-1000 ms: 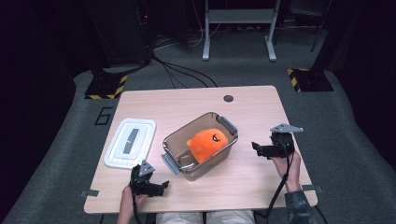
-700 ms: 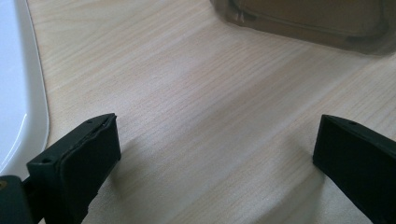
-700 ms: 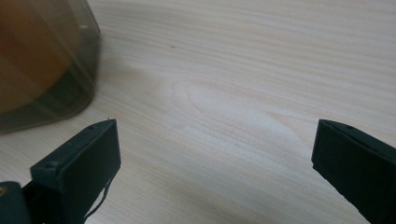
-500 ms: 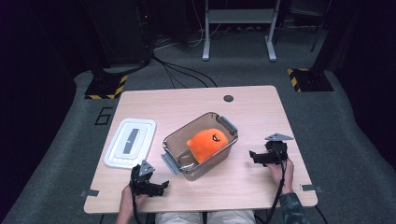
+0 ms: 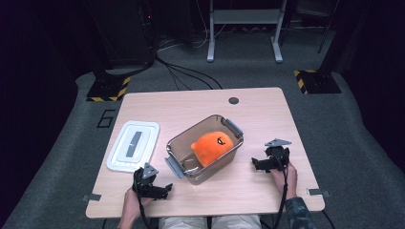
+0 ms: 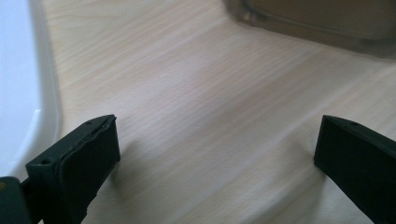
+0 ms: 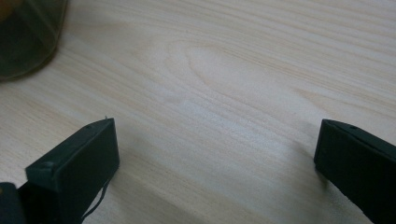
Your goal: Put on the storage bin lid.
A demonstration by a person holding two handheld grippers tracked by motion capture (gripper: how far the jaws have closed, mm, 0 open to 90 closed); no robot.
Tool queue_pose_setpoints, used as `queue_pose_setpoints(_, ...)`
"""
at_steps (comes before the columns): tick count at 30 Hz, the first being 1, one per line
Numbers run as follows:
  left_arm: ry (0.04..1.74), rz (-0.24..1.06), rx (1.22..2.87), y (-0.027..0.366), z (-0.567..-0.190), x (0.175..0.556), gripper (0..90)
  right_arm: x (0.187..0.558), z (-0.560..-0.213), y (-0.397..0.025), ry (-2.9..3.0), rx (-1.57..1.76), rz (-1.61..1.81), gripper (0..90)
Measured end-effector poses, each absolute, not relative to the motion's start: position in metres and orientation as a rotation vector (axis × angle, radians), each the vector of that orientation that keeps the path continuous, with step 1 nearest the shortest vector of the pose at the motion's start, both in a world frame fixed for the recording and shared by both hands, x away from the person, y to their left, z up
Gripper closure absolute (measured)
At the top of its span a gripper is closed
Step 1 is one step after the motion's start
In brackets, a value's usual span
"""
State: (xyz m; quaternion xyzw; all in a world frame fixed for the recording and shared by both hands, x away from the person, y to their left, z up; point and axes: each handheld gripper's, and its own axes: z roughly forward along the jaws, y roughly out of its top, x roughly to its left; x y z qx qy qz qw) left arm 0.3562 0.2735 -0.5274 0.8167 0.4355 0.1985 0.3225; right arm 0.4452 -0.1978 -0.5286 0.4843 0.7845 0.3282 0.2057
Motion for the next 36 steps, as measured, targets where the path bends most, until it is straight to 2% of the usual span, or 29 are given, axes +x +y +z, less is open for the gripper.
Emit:
queue_pose_setpoints(2,1.149,0.552,2.116,0.277,-0.525,0.356,0.2,0.445,-0.529,-0.197,2.181,1.357,0.918,0.0)
queue_pose_setpoints(13,1.223,0.552,2.033,0.312,-0.502,0.369,0.3,0.446,-0.529,-0.197,2.198,1.333,0.917,0.0)
queue_pose_setpoints(27,1.289,0.545,1.916,0.362,-0.474,0.410,0.9,0.446,-0.528,-0.195,2.199,1.354,0.928,0.0)
queue_pose_setpoints(36,1.409,0.567,1.863,0.378,-0.472,0.445,0.0,0.447,-0.529,-0.196,2.217,1.312,0.927,0.0)
